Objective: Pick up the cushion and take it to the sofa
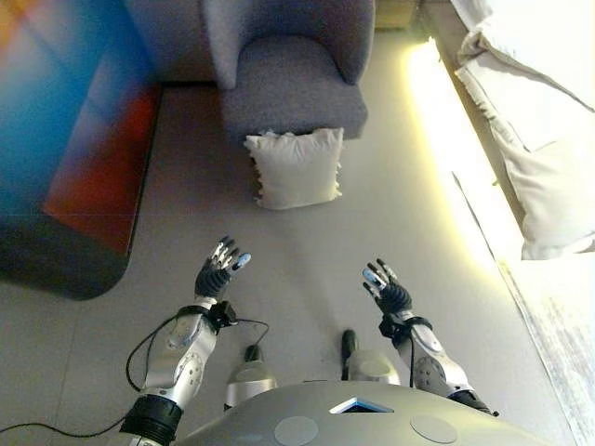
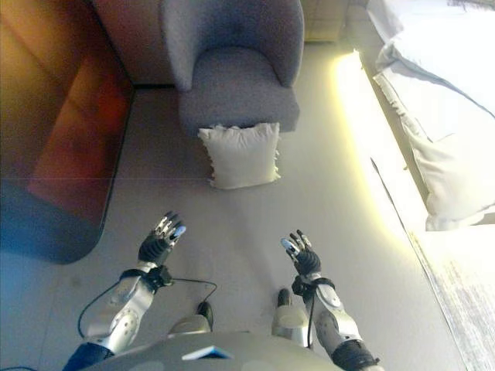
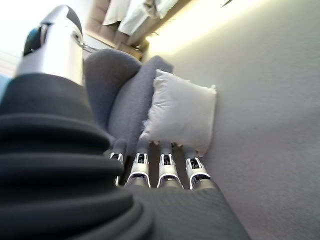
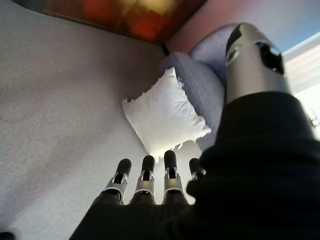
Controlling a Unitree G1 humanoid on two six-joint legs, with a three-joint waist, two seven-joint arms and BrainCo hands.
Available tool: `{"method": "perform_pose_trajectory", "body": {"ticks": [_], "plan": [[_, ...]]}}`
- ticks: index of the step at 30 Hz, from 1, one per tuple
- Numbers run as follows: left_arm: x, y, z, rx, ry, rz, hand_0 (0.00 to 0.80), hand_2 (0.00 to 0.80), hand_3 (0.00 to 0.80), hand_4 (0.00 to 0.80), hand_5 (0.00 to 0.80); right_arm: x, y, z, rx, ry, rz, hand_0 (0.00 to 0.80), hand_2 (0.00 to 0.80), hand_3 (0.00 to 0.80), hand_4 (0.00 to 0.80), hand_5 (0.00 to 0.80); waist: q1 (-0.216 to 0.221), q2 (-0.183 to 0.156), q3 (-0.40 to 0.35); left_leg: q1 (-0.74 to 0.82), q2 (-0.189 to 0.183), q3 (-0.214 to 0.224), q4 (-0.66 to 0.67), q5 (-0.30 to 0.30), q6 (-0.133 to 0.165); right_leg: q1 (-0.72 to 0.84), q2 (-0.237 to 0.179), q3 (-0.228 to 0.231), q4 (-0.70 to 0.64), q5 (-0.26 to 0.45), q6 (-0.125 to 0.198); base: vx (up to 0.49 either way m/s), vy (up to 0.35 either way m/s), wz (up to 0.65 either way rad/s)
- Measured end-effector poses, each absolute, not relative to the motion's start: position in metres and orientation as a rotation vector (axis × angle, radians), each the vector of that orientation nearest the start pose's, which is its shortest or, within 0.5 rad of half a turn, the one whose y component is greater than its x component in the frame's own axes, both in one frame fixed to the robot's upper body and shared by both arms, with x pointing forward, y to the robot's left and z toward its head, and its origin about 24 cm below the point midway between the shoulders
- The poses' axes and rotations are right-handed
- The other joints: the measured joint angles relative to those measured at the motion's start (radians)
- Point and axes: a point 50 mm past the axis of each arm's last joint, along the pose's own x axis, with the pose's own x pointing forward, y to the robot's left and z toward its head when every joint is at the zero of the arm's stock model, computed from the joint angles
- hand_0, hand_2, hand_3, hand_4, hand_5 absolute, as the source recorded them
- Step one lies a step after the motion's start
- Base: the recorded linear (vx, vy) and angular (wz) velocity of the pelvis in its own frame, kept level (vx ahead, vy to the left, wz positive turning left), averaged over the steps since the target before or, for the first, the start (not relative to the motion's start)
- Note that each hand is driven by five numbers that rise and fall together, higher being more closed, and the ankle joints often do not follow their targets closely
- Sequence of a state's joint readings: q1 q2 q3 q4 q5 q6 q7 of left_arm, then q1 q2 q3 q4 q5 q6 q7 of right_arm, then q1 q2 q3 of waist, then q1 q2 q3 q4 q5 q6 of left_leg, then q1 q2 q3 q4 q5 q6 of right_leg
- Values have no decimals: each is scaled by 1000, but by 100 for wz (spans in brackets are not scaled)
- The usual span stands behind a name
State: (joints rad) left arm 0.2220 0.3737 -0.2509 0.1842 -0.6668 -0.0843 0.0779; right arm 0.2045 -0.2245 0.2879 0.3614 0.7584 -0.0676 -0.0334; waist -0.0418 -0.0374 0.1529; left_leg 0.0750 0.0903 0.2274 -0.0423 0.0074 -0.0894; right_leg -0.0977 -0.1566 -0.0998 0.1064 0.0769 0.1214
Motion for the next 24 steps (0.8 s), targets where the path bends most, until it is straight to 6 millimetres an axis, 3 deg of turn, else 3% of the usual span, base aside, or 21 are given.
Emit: {"method": "perform_pose_trajectory", "body": {"ticks": [3,4,6,7,8,9,10,11,12,13,14,15,16,18,21,22,23,24], "plan": [[199,197,-43,-277,399,52,0,0,0,0,0,172,-165,-76,474,536,-64,0,0,0,0,0,-22,27,41,-114,13,-17,214,-106,35,-94,-22,7,154,44,46,80,149,-8],[202,197,-42,-291,389,55,0,0,0,0,0,169,-166,-78,472,546,-71,0,0,0,0,0,-27,45,52,-131,28,-39,243,-116,43,-125,-19,8,222,66,42,115,75,31],[210,198,-34,-302,350,47,0,0,0,0,0,166,-161,-82,493,564,-84,0,0,0,0,0,-24,64,69,-137,22,-85,254,-115,50,-181,-6,10,352,132,-25,216,-17,42],[212,200,-31,-304,337,50,0,0,0,0,0,167,-159,-81,504,550,-86,0,0,0,0,0,-22,37,80,-167,-36,-91,422,-150,91,-218,-45,24,429,157,-1,263,-83,29],[205,195,-39,-336,368,64,0,0,0,0,0,167,-167,-77,474,530,-81,0,0,0,0,0,-26,101,78,-188,-30,-78,499,-253,145,-254,-20,52,524,162,5,348,-184,26],[201,195,-43,-342,393,71,0,0,0,0,0,166,-170,-78,468,538,-91,0,0,0,0,0,-33,117,75,-197,-18,-103,514,-297,162,-264,-2,83,571,137,8,395,-225,50],[198,199,-44,-344,394,90,0,0,0,0,0,159,-170,-82,462,568,-92,0,0,0,0,0,-36,112,58,-210,-21,-103,510,-296,159,-293,-2,90,618,82,4,491,-291,74],[199,203,-40,-330,383,89,0,0,0,0,0,157,-170,-83,467,570,-99,0,0,0,0,0,-40,83,63,-212,-36,-107,459,-286,145,-291,-10,99,577,26,15,450,-257,74],[198,210,-39,-308,384,98,0,0,0,0,0,156,-166,-83,486,573,-108,0,0,0,0,0,-33,34,57,-186,-85,-105,380,-280,143,-276,-34,106,446,-6,23,334,-186,65],[196,217,-39,-289,393,109,0,0,0,0,0,154,-163,-81,506,557,-111,0,0,0,0,0,-37,-23,45,-192,-121,-85,413,-274,180,-260,-71,127,299,-36,77,339,-149,57],[194,219,-41,-283,401,119,0,0,0,0,0,157,-162,-77,510,532,-103,0,0,0,0,0,-47,-40,39,-163,-129,-116,362,-238,154,-232,-81,128,184,-42,96,393,-113,57],[193,223,-41,-272,409,132,0,0,0,0,0,160,-160,-79,516,535,-105,0,0,0,0,0,-53,-73,51,-142,-139,-124,349,-237,151,-199,-93,135,106,-29,79,509,-132,33],[190,223,-44,-275,416,139,0,0,0,0,0,160,-160,-80,519,542,-110,0,0,0,0,0,-48,-77,50,-134,-130,-124,345,-247,139,-189,-75,132,26,-15,66,432,-104,14],[182,219,-49,-279,446,133,0,0,0,0,0,164,-162,-78,521,530,-118,0,0,0,0,0,-54,-76,51,-116,-112,-143,335,-258,117,-181,-71,103,-106,20,73,524,-159,12],[165,214,-59,-293,491,126,0,0,0,0,0,156,-164,-83,528,566,-138,0,0,0,0,0,-55,-78,48,-4,-92,-159,287,-287,59,-133,-75,37,-145,37,56,675,-236,17],[159,211,-63,-309,509,130,0,0,0,0,0,153,-168,-84,523,576,-145,0,0,0,0,0,-57,-65,43,37,-66,-161,273,-303,31,-115,-58,33,-111,101,32,458,-168,6],[155,205,-65,-333,517,127,0,0,0,0,0,149,-173,-86,516,587,-158,0,0,0,0,0,-68,-30,31,67,-26,-164,249,-314,12,-124,-21,29,-47,119,15,512,-194,6],[150,200,-68,-357,525,136,0,0,0,0,0,149,-176,-86,502,600,-152,0,0,0,0,0,-78,8,17,102,12,-152,223,-312,0,-141,19,31,14,75,-32,420,-182,-6]]}}
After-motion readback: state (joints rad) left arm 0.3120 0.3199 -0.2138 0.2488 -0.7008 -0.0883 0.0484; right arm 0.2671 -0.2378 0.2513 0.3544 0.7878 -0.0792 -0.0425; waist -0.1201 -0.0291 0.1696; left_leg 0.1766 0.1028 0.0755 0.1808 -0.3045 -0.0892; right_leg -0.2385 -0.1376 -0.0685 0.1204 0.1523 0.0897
